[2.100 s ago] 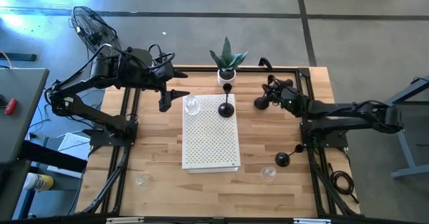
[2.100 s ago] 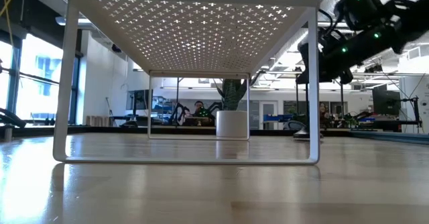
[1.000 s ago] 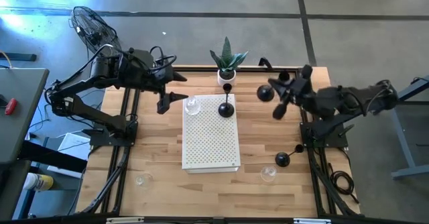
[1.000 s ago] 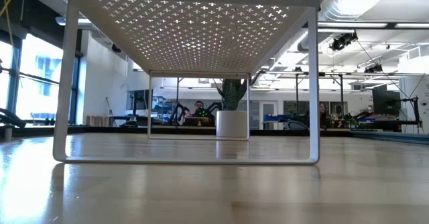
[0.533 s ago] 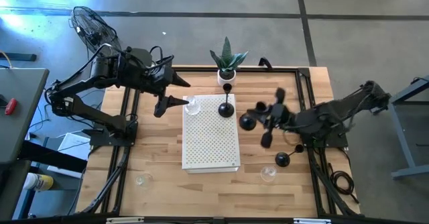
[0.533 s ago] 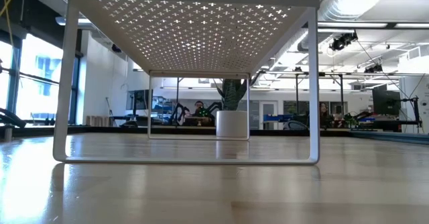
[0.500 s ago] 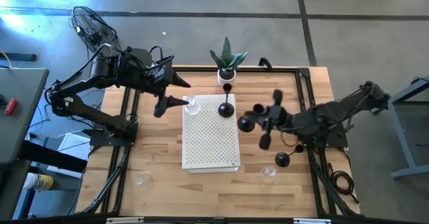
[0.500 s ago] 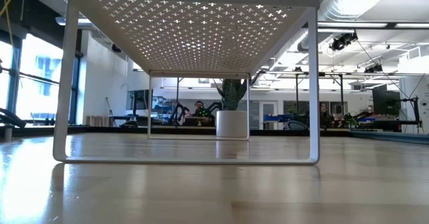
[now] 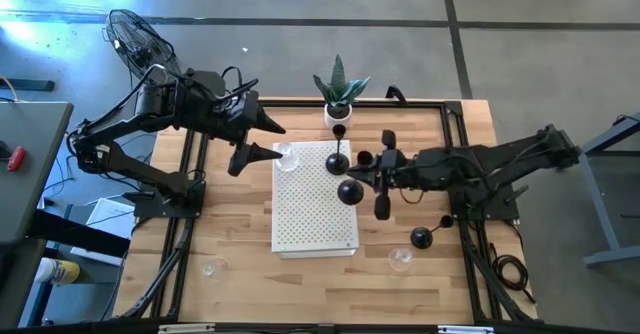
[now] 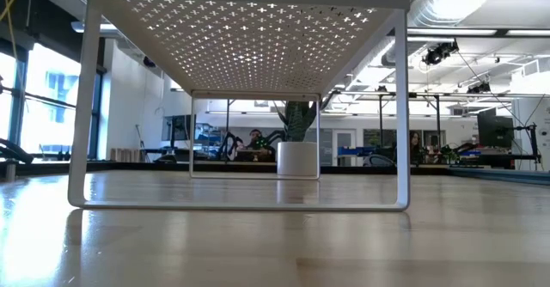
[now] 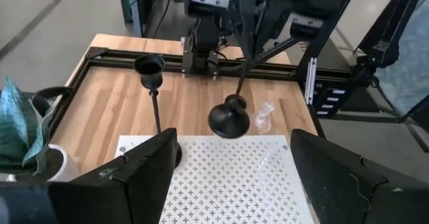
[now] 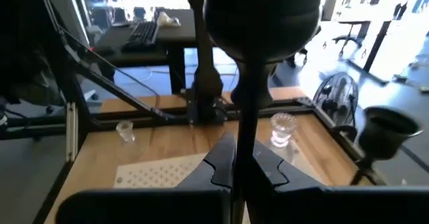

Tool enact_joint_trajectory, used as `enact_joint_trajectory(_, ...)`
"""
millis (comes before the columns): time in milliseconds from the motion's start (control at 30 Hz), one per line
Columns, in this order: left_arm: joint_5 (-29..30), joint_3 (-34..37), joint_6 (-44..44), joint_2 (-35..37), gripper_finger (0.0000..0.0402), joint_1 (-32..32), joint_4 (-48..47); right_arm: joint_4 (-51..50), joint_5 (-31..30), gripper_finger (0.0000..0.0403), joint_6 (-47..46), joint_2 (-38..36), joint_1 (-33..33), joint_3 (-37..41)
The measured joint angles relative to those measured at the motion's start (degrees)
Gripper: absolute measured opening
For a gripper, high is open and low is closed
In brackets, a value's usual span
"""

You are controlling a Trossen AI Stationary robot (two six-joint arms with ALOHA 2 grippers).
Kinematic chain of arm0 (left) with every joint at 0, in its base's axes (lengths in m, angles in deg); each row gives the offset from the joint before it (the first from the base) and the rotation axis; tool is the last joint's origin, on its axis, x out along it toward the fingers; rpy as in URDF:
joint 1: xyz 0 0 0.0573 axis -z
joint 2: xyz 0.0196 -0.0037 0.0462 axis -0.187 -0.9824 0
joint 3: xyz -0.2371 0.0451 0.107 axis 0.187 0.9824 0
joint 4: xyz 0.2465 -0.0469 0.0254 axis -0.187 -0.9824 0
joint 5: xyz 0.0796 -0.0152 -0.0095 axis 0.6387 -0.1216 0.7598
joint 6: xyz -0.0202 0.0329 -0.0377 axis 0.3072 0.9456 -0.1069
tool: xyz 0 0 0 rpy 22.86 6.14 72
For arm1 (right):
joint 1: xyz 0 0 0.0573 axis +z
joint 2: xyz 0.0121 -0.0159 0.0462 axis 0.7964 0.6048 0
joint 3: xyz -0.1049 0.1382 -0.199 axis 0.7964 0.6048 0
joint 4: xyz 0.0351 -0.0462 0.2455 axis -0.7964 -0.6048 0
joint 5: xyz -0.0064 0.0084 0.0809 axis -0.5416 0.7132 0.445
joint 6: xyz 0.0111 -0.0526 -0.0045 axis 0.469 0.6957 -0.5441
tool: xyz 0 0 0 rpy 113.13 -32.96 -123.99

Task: Pick & Place candle stick holders
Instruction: Put the top black candle holder on the shelf aligned with the other black candle holder

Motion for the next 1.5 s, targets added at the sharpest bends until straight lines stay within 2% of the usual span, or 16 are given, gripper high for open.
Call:
enact_joint_trajectory(300,0.16,0.02,-0.27,0.00,0.0287,0.00,-1.24,2.00,4.51,0.0003,-2.49,3.49,-0.72,0.02)
enact_joint_trajectory(567,0.20,0.02,-0.07,0.00,0.0287,0.00,-1.13,3.04,3.65,0.0003,-2.79,4.22,-0.76,0.02)
enact_joint_trajectory(700,0.22,0.52,1.12,0.01,0.0287,0.00,-0.75,5.03,0.82,0.0004,-2.53,5.96,-0.99,0.00)
enact_joint_trajectory(933,0.70,4.18,3.49,-0.04,0.0287,0.00,-0.31,6.10,5.43,0.0004,-4.40,7.85,-5.92,0.00)
enact_joint_trajectory(1167,0.43,4.93,4.97,0.05,0.0287,0.00,-1.42,4.09,7.06,0.0003,-5.89,7.80,-8.68,0.00)
enact_joint_trajectory(1500,0.28,4.92,4.96,0.90,0.0287,0.00,-3.31,2.51,5.41,0.0004,-6.99,8.15,-8.59,0.00)
